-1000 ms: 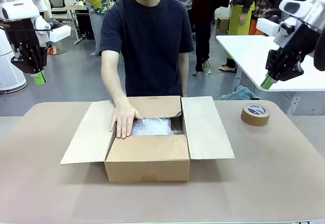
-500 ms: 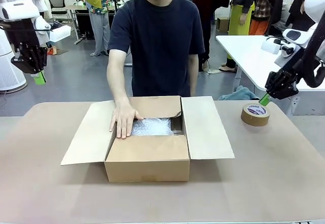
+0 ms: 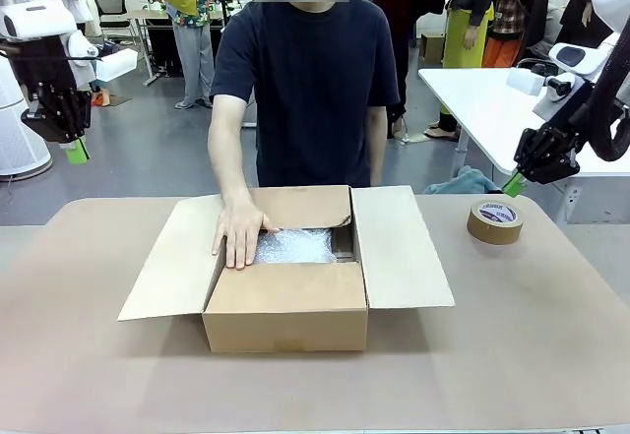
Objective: Wrap the clocks to prevent damage.
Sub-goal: Push the right (or left) flap of the Package Box to close it.
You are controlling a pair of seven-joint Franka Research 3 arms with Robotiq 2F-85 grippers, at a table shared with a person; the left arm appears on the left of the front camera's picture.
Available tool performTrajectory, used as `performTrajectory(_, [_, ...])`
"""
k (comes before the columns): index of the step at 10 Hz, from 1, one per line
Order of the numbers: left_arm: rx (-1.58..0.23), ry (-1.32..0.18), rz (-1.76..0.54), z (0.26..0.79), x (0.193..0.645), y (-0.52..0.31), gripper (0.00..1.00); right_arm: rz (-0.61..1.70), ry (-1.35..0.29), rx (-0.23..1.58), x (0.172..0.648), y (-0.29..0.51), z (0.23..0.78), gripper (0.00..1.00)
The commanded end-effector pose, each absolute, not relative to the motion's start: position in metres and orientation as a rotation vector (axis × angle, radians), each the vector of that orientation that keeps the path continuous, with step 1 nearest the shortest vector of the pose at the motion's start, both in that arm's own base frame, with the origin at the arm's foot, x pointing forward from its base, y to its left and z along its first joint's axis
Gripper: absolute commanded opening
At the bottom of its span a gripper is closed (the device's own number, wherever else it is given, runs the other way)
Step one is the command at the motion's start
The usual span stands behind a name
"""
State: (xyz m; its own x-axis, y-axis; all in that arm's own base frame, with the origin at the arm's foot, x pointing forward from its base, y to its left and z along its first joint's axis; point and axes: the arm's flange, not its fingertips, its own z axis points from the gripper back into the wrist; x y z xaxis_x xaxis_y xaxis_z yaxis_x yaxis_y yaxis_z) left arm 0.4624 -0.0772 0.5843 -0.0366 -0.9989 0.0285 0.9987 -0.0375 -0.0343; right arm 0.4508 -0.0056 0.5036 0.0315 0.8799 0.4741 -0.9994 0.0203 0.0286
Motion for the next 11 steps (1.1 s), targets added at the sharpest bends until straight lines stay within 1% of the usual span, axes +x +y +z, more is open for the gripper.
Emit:
performTrajectory(1, [-0.022,0.014,-1.606,0.586,0.463,-0.076,0.0,1.509,-0.368,0.405,0.451,-0.005,0.503,0.01])
performTrajectory(2, [-0.022,0.014,-1.606,0.586,0.463,-0.076,0.0,1.468,-0.503,0.451,0.454,-0.013,0.482,0.01])
performTrajectory(3, [-0.022,0.014,-1.606,0.586,0.463,-0.076,0.0,1.452,-0.561,0.484,0.452,-0.017,0.462,0.01])
performTrajectory(6, [-0.022,0.014,-1.606,0.586,0.463,-0.076,0.0,1.439,-0.61,0.549,0.444,-0.03,0.412,0.01])
performTrajectory(9, [-0.022,0.014,-1.606,0.586,0.463,-0.076,0.0,1.431,-0.67,0.602,0.45,-0.032,0.368,0.01])
performTrajectory(11, [-0.022,0.014,-1.606,0.586,0.463,-0.076,0.0,1.357,-0.745,0.632,0.459,-0.027,0.343,0.01])
